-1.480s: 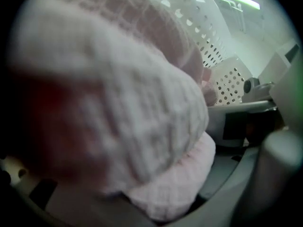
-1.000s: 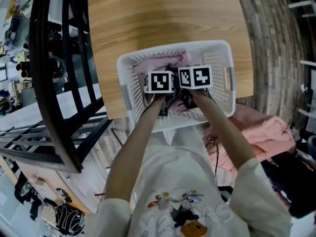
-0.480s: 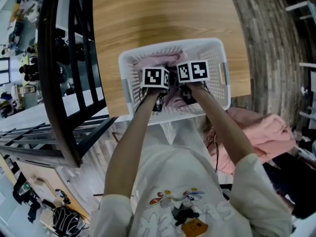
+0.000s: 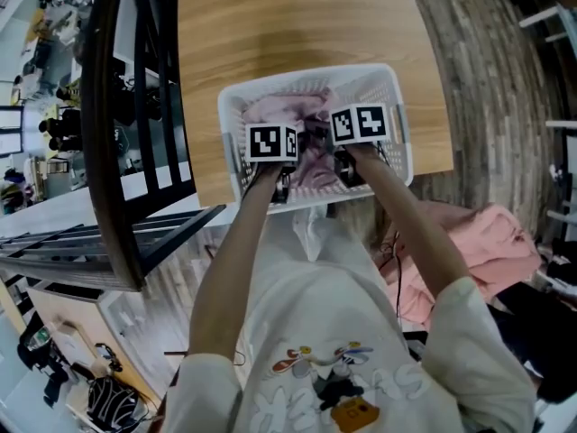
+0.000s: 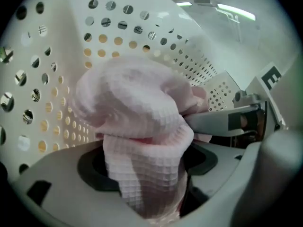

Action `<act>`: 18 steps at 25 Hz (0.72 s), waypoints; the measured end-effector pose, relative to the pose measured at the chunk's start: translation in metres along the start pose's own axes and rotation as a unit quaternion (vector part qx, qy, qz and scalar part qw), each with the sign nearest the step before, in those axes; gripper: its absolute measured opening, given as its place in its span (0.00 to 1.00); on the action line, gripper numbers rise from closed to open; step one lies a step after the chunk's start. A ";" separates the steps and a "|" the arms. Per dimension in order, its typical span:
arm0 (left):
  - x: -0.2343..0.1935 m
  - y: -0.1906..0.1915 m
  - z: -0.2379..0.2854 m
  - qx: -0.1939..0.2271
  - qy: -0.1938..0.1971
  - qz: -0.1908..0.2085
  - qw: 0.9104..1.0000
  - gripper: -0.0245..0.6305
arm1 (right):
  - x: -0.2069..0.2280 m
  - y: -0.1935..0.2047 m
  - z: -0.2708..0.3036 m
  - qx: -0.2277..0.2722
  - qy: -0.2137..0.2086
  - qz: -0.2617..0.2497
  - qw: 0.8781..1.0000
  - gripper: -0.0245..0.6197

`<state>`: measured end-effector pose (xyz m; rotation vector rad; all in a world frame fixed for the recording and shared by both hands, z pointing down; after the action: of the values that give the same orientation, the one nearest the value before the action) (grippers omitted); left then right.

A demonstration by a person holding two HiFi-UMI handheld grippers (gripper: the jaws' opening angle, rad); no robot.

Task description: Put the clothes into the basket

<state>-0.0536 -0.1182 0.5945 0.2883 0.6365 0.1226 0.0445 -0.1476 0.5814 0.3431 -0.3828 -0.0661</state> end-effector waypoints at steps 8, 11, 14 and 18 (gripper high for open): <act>-0.002 -0.002 -0.006 0.013 -0.030 0.009 0.999 0.60 | -0.002 -0.007 -0.013 0.014 -0.002 -0.003 1.000 0.48; 0.001 -0.005 -0.009 0.007 -0.020 0.007 1.000 0.60 | -0.003 -0.007 -0.017 0.016 -0.002 -0.004 1.000 0.48; 0.002 -0.005 -0.011 0.001 -0.024 0.014 1.000 0.60 | -0.005 -0.007 -0.020 0.017 -0.001 -0.008 1.000 0.48; 0.006 -0.007 -0.020 0.002 -0.033 0.021 0.999 0.60 | -0.007 -0.009 -0.026 0.022 -0.002 -0.015 1.000 0.48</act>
<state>-0.0604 -0.1192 0.5736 0.3079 0.5645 0.1519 0.0481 -0.1468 0.5529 0.3916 -0.3838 -0.0878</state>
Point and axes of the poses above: the fingertips, and each gripper's own axes: z forward along the fingers, x to its right, y out of its underside, the point moved 3 cm from there along -z, backward along the fingers, and after that the axes turned 11 degrees about y, right-handed, at the moved point
